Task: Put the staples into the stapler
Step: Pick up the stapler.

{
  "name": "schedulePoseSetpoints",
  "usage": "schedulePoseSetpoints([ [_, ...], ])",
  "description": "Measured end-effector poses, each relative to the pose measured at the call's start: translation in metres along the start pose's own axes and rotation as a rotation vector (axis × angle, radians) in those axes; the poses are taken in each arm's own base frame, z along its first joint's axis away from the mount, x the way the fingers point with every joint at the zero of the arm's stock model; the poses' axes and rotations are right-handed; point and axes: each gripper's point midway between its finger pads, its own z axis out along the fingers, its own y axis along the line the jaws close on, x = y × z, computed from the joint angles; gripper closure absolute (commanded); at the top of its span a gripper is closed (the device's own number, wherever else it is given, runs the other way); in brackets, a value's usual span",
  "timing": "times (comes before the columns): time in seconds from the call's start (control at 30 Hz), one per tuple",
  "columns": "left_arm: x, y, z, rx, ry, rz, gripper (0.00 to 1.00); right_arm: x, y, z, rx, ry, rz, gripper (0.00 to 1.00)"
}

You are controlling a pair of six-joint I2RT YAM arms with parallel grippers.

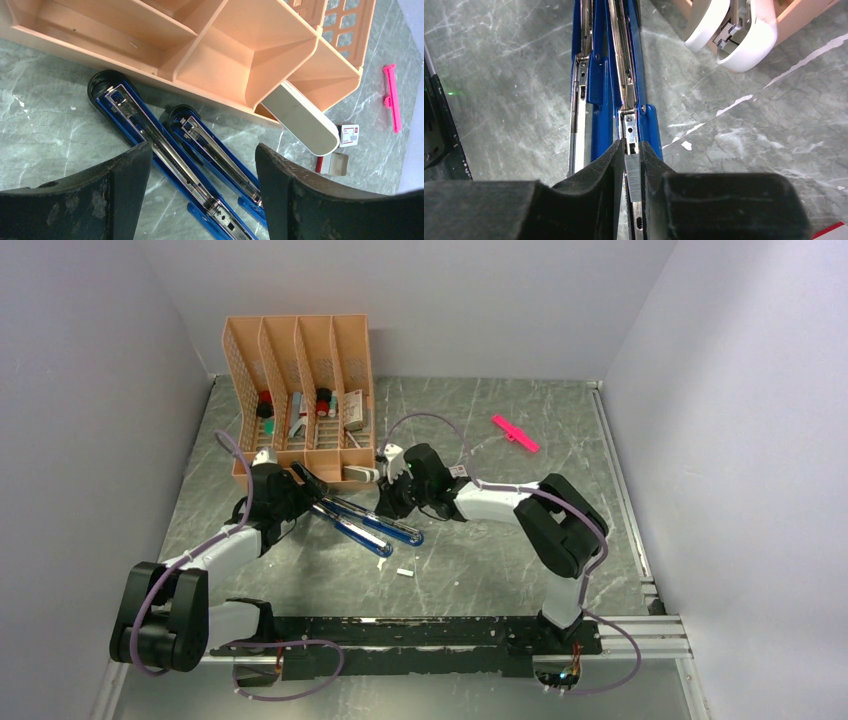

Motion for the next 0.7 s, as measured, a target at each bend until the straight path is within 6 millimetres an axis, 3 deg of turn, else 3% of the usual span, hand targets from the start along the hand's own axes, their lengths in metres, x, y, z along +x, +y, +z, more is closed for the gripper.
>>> schedulePoseSetpoints([
  [0.1,0.0,0.0,0.0,0.0,0.0,0.0,0.2,-0.006,0.001,-0.002,0.003,-0.018,-0.008,0.8],
  [0.37,0.0,0.0,0.0,0.0,0.0,0.0,0.2,-0.01,0.001,-0.005,0.009,-0.026,-0.024,0.61],
  [0.7,0.0,0.0,0.0,0.0,0.0,0.0,0.2,-0.001,0.003,0.001,0.003,0.027,-0.051,0.56],
])
